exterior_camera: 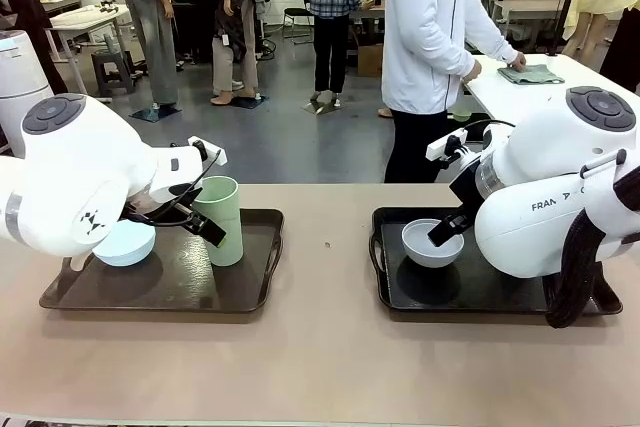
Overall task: Set up a tray with a mat and arrange the tableware.
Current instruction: Pick up the Picnic Bowl and Reusable plastic cup from the Handle tray in front of the human's position and hold them in the air.
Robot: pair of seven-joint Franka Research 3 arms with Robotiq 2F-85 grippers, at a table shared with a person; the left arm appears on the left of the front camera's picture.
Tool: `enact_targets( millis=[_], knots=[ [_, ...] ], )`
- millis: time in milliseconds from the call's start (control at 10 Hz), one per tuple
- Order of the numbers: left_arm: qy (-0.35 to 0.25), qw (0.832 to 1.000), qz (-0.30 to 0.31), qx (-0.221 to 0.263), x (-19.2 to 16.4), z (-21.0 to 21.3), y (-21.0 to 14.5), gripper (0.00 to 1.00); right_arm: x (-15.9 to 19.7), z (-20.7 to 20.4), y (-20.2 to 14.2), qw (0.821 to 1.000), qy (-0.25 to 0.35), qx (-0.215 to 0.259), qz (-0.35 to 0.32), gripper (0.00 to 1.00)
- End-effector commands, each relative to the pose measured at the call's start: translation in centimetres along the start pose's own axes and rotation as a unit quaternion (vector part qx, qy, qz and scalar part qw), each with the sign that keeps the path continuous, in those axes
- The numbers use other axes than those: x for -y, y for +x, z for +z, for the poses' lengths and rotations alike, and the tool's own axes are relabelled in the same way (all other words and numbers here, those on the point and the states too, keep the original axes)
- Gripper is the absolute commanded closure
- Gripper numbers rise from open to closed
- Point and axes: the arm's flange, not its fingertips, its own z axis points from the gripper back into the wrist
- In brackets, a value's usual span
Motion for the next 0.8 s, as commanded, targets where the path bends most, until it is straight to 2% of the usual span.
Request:
enact_targets(
  millis=[0,700],
  knots=[
    [0.0,1.0,0.001,0.0,-0.12,0.01,-0.02,0.0,0.0,0.0,0.0,1.0,0.0,0.0,0.0,0.0],
    [0.0,1.0,0.001,0.0,-0.12,0.01,-0.02,0.0,0.0,0.0,0.0,1.0,0.0,0.0,0.0,0.0]
  ],
)
